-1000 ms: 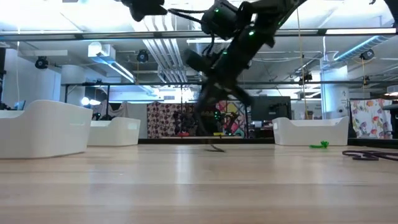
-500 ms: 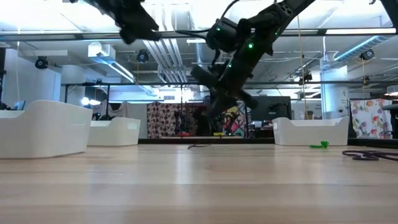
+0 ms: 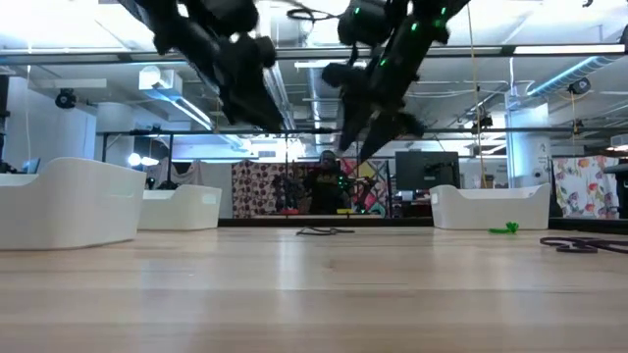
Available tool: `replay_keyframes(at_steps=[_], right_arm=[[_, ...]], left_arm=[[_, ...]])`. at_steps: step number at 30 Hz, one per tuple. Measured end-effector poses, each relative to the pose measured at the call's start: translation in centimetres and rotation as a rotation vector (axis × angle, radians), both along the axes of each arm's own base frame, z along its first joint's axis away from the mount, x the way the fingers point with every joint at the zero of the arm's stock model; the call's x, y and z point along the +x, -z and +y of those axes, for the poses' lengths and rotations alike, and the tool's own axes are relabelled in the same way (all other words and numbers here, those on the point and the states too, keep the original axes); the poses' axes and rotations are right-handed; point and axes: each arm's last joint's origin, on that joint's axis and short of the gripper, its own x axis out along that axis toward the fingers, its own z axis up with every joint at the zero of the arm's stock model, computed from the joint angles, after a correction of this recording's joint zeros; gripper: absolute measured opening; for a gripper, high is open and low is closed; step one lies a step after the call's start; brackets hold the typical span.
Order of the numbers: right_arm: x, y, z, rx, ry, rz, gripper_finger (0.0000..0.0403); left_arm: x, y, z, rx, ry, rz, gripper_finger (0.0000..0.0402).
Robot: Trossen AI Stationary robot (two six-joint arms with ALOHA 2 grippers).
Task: Sort rubber bands into baskets
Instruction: Put the purple rubber band into the top left white bin
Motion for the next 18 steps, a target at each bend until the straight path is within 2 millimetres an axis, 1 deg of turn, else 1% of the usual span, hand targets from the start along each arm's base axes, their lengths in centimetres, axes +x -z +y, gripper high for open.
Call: replay_keyframes(at_steps=[2,5,8,11,13,16,18], right_arm=[[-0.9,-1.6,0.3,-0.045,0.020,0.028,0.0197],[-2.0,-3.9,0.9,-0.129,0.057,0.005,0.0205],[-2.7,-5.5,1.3,-0.191,0.102,-0.035,0.0208],[-3.3,-6.3,1.5,-0.208,0.155,-0.063,0.0208],[-3.4,-6.4,1.4,-0.206,0.164,-0.072,0.0208],[-3.3,-6.3,1.4,-0.204,0.165,-0.065,0.0208],[-3.1,-6.0,1.4,-0.198,0.165,-0.055,0.0208]], left_arm=[[0.8,1.1,0.8,-0.040,-0.047,0.015,0.0181],[2.1,2.9,2.4,-0.104,-0.138,0.041,0.0181],[3.6,4.8,4.2,-0.121,-0.235,0.098,0.0181],[5.2,6.2,5.8,-0.185,-0.326,0.153,0.0181],[6.3,7.2,6.5,-0.197,-0.348,0.189,0.0181],[8.0,8.4,7.2,-0.192,-0.362,0.222,0.0181],[8.8,9.4,7.6,-0.215,-0.391,0.262,0.0181]])
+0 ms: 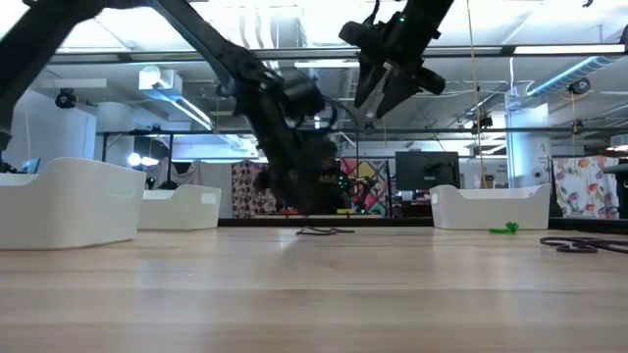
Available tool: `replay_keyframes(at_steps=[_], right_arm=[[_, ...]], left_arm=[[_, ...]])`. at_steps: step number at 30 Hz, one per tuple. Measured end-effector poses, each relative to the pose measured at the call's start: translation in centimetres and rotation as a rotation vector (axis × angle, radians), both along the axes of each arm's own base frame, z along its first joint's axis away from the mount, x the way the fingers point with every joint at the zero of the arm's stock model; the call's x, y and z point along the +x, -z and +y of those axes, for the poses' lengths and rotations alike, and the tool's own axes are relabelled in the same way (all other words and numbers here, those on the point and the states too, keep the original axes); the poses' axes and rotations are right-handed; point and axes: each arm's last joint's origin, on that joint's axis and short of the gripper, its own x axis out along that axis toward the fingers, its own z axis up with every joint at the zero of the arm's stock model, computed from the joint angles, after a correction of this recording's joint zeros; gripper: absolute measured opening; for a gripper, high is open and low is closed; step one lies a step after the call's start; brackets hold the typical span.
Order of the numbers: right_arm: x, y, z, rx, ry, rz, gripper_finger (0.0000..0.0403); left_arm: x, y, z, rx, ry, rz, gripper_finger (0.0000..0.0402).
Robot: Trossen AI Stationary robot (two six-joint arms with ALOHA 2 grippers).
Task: Sort rubber bands into baskets
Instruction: Put the purple rubber band into the top left white bin
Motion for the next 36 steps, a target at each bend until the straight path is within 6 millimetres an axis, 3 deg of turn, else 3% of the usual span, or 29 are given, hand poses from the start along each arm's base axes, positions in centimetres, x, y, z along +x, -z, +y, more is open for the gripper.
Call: replay_keyframes(at_steps=[3,10,13,18,22,25,28,32,36], right_arm=[[0.3,0.6,0.1,0.025,-0.010,0.015,0.0208],[0.8,1.0,1.8,0.043,-0.069,0.030,0.0208],[0.8,1.1,2.3,0.040,-0.091,0.037,0.0208],[0.5,0.9,3.3,0.037,-0.128,0.061,0.0208],[-0.8,-0.4,3.9,0.021,-0.170,0.074,0.0208],[-2.2,-1.7,4.1,-0.010,-0.212,0.080,0.0208],[-3.7,-3.0,4.1,-0.034,-0.233,0.080,0.0208],[-5.5,-4.7,4.2,-0.055,-0.243,0.018,0.0208],[-6.8,-6.0,4.3,-0.084,-0.265,-0.027,0.0208]], left_arm=[[0.0,2.1,0.3,-0.050,-0.036,0.099,0.0181],[-0.1,3.5,0.3,-0.062,-0.080,0.080,0.0162],[0.3,3.6,-0.5,-0.032,-0.090,0.083,0.0124],[0.9,4.0,-2.2,0.083,-0.101,0.105,0.0026],[1.0,4.1,-2.7,0.078,-0.121,0.093,0.0008],[0.6,3.1,-3.1,0.042,-0.178,0.097,0.0002],[-1.1,1.0,-4.4,-0.004,-0.194,0.157,0.0001],[-3.0,-4.2,-5.1,0.026,-0.248,0.059,0.0000],[-6.2,-7.8,-5.4,0.103,-0.371,0.091,0.0000]])
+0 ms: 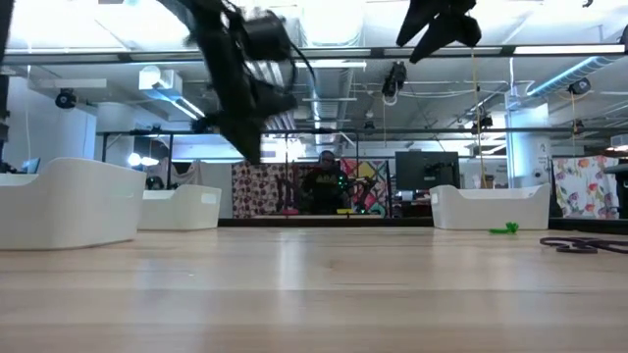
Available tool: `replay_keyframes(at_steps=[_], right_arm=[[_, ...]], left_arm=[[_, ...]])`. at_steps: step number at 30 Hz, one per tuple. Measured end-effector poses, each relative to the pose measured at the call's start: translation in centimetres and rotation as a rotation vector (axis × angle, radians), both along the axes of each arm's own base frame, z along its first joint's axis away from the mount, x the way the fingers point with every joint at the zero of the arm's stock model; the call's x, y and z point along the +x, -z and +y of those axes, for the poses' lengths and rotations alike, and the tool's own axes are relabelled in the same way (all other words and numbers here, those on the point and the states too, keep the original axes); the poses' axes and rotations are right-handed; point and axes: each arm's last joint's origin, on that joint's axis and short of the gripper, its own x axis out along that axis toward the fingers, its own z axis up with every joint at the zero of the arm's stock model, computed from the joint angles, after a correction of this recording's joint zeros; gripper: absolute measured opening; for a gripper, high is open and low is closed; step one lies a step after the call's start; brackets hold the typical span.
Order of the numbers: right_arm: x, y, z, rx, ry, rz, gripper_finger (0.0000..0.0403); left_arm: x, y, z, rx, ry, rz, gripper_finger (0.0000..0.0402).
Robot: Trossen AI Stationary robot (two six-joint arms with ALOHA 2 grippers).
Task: Sort rubber bands into baskets
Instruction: Put the purple rubber band into the top left white bin
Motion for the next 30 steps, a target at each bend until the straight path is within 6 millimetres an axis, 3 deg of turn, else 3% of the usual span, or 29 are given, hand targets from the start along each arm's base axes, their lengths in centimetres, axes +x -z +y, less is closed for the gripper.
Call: replay_keyframes(at_steps=[5,11,16,21,30], right_arm=[[-1.2,-0.4,0.1,-0.014,-0.015,-0.012,0.0208],[-1.9,0.2,1.5,0.031,-0.028,0.009,0.0208],[-2.1,0.5,3.6,0.071,-0.068,0.029,0.0208],[-2.2,0.5,5.2,0.127,-0.063,0.007,0.0208],[-2.6,0.5,7.1,0.161,-0.045,-0.022,0.0208]], left_arm=[[-5.0,-4.1,1.0,0.086,-0.161,0.125,0.0000],[-10.5,-6.0,4.4,0.182,-0.392,0.273,0.0000],[-13.3,-6.7,7.6,0.218,-0.505,0.274,0.0000],[-14.5,-4.7,9.7,0.162,-0.491,0.356,0.0000],[-13.7,0.1,10.4,0.068,-0.474,0.380,0.0000]])
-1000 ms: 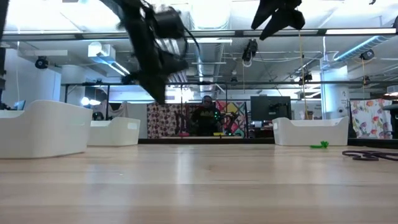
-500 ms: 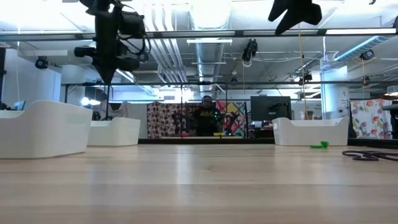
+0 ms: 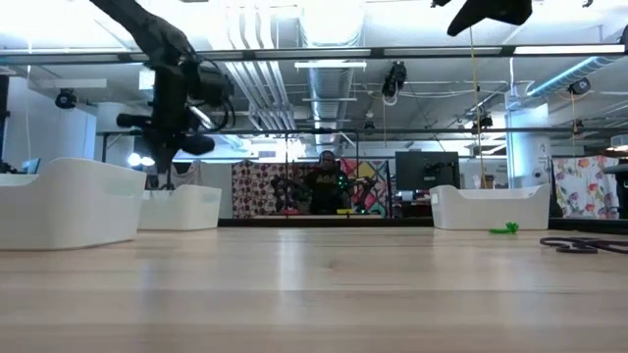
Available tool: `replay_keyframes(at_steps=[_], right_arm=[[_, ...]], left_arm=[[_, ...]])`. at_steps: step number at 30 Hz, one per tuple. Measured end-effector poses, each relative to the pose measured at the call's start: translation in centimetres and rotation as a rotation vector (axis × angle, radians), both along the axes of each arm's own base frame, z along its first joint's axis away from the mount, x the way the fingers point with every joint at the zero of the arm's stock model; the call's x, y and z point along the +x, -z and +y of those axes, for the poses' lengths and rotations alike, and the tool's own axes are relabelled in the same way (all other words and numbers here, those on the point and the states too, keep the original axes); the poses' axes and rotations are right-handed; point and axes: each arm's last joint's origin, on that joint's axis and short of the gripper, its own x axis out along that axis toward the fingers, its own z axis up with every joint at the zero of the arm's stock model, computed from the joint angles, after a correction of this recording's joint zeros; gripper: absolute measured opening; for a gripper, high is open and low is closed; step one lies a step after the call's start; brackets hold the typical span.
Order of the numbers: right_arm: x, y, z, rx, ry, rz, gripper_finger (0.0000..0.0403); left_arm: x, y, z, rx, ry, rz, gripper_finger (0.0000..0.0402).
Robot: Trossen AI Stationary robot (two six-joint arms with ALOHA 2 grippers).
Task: Sort rubber bands into baskets
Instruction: Put the purple rubber band into the top left white bin
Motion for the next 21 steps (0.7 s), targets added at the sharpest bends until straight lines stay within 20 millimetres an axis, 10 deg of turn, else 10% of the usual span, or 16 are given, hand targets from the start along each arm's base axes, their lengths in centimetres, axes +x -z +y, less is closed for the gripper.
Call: replay_keyframes(at_steps=[12,21], right_arm=[[1.1,4.6,1.0,0.000,0.015,0.182,0.0208],[0.4,12.1,1.3,0.142,0.187,0.435,0.0208]], left_arm=[[0.1,0.9,-0.2,-0.049,0.066,0.025,0.0061],[-0.5,-2.9,-5.5,-0.189,0.246,-0.124,0.0169]])
